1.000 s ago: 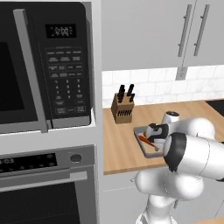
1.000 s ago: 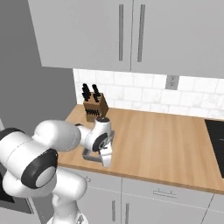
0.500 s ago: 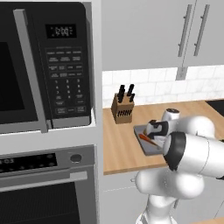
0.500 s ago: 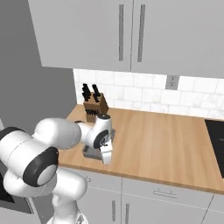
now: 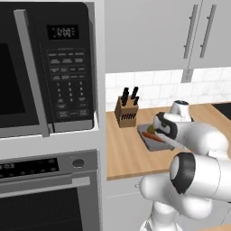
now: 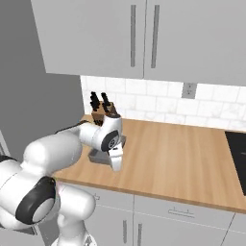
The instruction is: Take the meat container that has the fish and place it on the second highest rack of the freezer. Then take the vegetable container that has the carrot and avocado and place it on the highest rack of the freezer.
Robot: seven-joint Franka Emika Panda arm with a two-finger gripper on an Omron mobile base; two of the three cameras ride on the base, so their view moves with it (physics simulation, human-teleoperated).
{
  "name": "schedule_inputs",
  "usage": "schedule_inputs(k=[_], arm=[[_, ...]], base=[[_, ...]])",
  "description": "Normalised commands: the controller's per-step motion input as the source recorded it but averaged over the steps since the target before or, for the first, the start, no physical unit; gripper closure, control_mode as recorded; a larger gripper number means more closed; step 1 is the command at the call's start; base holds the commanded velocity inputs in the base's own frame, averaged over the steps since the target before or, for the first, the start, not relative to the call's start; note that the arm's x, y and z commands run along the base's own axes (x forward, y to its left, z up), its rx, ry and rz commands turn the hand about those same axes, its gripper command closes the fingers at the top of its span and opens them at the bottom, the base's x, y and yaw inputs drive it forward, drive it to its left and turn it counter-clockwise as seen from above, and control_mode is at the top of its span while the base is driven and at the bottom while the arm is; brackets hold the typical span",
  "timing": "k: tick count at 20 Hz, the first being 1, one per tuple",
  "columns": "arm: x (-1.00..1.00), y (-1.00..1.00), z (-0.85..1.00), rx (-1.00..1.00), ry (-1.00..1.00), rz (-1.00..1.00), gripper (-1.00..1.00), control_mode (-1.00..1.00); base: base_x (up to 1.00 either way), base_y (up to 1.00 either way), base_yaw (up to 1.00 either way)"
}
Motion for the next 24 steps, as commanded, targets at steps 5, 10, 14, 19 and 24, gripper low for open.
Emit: schedule_inputs(k=[5,10,14,19,24], arm=[[-0.69,-0.07,0.83,0.00,-0.23,0.00,1.00,-1.00],[-0.95,-0.20,1.00,0.02,-0.31,0.05,1.00,-1.00],[-1.00,-0.05,1.00,0.00,-0.21,0.13,1.00,-1.00],[-1.00,0.00,1.00,0.00,-0.08,0.15,1.00,-1.00],[-0.84,0.00,1.00,0.02,0.00,0.11,1.00,-1.00]], base=[[0.00,0.00,0.00],[0.00,0.00,0.00],[0.00,0.00,0.00],[0.00,0.00,0.00],[0.00,0.00,0.00]])
